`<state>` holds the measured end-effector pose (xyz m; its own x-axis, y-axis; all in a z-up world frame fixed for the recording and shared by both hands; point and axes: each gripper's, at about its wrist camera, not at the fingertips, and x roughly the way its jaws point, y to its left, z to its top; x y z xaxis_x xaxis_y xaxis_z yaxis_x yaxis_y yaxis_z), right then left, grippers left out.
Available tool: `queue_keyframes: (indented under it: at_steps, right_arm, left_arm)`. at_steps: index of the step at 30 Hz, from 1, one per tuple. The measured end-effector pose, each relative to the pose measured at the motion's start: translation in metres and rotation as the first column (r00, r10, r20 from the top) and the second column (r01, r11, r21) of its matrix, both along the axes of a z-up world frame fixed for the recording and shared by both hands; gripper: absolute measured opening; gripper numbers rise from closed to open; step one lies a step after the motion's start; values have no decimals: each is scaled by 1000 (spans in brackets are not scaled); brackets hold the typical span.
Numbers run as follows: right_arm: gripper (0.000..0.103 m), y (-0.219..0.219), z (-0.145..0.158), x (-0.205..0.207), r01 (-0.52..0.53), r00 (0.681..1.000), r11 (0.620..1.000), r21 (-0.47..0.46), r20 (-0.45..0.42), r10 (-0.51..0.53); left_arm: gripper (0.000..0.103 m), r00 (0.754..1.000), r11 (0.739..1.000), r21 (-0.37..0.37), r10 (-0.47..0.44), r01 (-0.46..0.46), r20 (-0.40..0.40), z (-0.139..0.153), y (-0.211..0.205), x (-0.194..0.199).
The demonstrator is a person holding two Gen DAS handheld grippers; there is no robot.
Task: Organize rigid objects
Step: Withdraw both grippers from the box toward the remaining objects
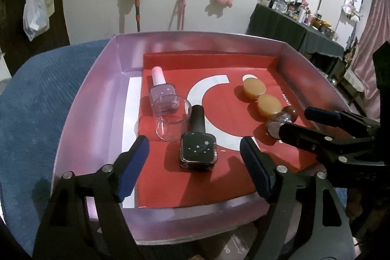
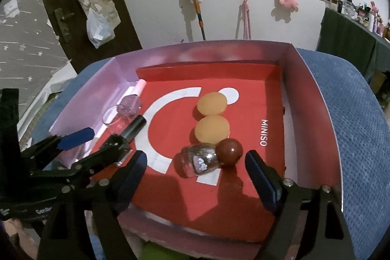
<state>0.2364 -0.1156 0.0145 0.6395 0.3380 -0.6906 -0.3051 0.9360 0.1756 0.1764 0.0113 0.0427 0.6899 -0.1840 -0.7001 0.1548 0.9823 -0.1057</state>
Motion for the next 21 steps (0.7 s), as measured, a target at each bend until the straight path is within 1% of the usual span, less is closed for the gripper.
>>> queue_keyframes:
  at_steps: [5, 10, 11, 12, 14, 16, 18, 20, 21]
  right_arm:
    - [91, -2, 10, -11, -23, 999, 999, 39, 28, 22]
    - [96, -1, 18, -25, -41, 997, 998, 46, 67, 37]
    - [97, -2, 20, -26, -41, 997, 998, 47, 73, 38]
    - [103, -3, 23, -29, -37, 996, 998, 47, 85, 33]
    - [103, -5, 27, -34, -31, 994, 998, 55, 106, 25]
    - [103, -9, 30, -36, -28, 993, 998, 65, 113, 20]
    - [103, -13, 32, -39, -25, 993, 997, 73, 118, 17]
    - [103, -14, 33, -43, -29, 993, 996, 80, 120, 19]
    - [103, -15, 33, -43, -31, 992, 996, 83, 121, 21]
  left_arm:
    - [83, 999, 1000, 21, -1, 0, 34, 9, -4, -10]
    - [86, 999, 1000, 15, 4, -4, 43, 13, -3, -15]
    - [89, 999, 1000, 15, 7, -7, 44, 13, -2, -16]
    - [90, 999, 1000, 14, 8, -9, 46, 14, -2, -17]
    - [95, 999, 1000, 15, 13, -14, 52, 15, -1, -20]
    - [98, 998, 1000, 13, 18, -19, 60, 18, 0, -23]
    - [98, 997, 1000, 8, 23, -23, 70, 20, 0, -25]
    - [103, 996, 1000, 1, 29, -29, 79, 22, 1, -28]
    - [103, 996, 999, -5, 33, -32, 84, 23, 2, -30]
